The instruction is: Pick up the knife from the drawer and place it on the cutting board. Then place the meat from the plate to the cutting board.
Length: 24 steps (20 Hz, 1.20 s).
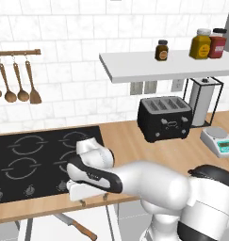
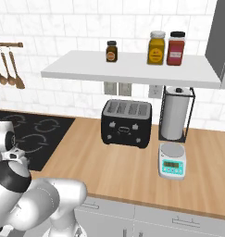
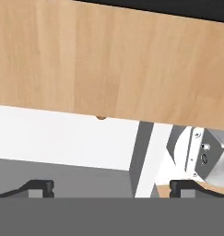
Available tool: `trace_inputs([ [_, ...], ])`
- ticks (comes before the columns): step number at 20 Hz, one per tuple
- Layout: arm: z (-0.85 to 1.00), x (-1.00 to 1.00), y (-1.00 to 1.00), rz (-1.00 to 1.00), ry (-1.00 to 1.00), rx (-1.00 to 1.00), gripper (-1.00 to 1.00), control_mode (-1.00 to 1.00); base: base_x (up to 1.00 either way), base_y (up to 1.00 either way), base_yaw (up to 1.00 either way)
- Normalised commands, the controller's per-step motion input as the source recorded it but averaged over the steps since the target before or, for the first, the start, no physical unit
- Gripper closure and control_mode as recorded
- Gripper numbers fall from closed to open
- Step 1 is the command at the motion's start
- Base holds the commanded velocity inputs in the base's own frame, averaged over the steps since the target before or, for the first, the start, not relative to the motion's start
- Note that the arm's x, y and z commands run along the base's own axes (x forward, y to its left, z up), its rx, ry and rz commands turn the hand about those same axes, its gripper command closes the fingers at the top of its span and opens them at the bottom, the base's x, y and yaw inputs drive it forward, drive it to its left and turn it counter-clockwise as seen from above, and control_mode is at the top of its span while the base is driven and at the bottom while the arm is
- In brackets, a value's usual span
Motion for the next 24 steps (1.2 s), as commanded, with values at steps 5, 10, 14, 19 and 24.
trace_inputs([
  [5, -0.36, -0.37, 0.0, 0.0, 0.07, 0.0, -1.0, -1.0, 0.0, 0.0, 0.0],
  [10, -0.4, -0.37, 0.03, 0.0, 0.0, 0.0, -1.0, -1.0, 0.0, 0.0, 0.0],
  [14, -0.4, 0.0, 0.28, 0.0, 0.01, -0.03, -1.0, -1.0, 0.0, 0.0, 0.0],
  [19, -0.42, 0.01, 0.44, 0.0, 0.0, -0.05, -1.0, -1.0, 0.0, 0.0, 0.0],
  [24, -0.41, 0.0, 0.48, 0.0, 0.01, -0.08, -1.0, -1.0, 0.0, 0.0, 0.0],
])
